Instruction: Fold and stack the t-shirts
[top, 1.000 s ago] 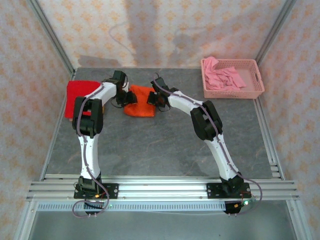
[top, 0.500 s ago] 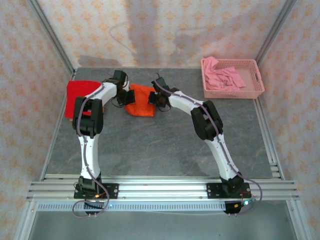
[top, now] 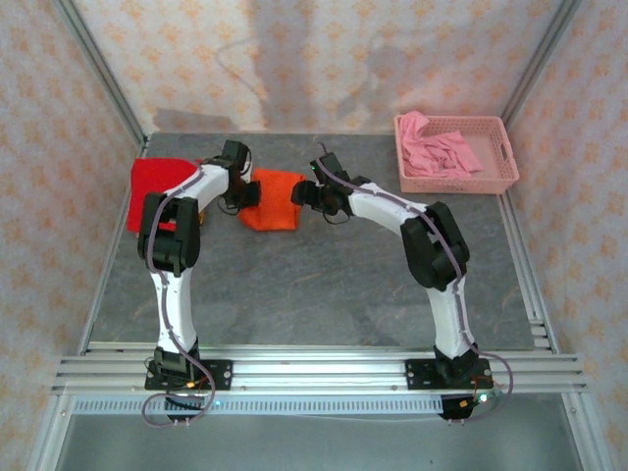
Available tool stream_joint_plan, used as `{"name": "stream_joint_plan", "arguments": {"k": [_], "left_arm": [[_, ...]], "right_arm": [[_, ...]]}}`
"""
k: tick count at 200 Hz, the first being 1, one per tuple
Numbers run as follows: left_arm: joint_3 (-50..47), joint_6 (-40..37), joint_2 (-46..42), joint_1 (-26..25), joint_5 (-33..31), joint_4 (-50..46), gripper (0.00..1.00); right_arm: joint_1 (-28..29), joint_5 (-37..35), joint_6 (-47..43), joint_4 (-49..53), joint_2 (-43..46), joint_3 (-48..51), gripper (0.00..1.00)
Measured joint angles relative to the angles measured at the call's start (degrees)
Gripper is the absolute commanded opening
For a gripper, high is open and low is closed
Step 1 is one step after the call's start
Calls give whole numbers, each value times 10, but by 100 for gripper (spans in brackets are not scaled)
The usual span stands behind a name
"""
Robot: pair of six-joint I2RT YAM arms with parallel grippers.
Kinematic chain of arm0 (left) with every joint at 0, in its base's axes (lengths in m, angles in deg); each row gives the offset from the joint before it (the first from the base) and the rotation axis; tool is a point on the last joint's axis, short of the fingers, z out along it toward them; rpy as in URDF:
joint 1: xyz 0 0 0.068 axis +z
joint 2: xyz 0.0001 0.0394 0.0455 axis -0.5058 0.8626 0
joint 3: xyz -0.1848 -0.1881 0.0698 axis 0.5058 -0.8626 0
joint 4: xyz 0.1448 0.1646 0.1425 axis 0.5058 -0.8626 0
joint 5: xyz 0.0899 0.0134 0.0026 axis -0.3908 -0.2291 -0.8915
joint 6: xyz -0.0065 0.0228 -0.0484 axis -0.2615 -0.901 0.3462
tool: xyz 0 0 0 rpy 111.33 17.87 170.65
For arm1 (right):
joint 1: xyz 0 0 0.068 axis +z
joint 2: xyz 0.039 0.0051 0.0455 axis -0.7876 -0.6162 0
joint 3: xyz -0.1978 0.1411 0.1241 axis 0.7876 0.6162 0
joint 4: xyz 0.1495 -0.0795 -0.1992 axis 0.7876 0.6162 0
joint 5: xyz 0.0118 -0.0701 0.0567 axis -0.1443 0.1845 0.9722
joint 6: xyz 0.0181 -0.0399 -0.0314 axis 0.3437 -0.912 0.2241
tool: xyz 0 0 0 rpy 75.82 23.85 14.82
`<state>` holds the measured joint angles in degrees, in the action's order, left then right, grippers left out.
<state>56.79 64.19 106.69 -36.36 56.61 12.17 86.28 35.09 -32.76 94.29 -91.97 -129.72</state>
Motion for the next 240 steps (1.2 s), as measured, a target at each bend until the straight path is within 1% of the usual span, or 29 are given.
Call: {"name": "stream_joint_plan", "arguments": {"k": [19,50,76,111,138,173,211,240], "left_arm": [[-6,-11,-25,0,-25,-17,0],[-7,-26,-67,0,-57,-31,0],[-7,-46,-79,0,-83,-37,0],[-41,-101,-89,0,-136,-38,0],[-55,-151,-114,0,-170,-41,0],[-44,-190,-141,7,-185,-46,0],[-24,-195,-144,35,-180,-51,0],[-18,-195,-150,50,-169,-62,0]], "right_arm": [[0,-2,-1,-10,19,17,72],[0,-1,-1,-19,22,26,72],[0,1,-1,-24,22,30,72],[4,6,-3,-29,30,39,72],[21,13,-16,-48,46,56,72],[63,16,-44,-125,80,99,72],[108,16,-80,-234,106,138,76],[132,15,-117,-296,116,152,79]]}}
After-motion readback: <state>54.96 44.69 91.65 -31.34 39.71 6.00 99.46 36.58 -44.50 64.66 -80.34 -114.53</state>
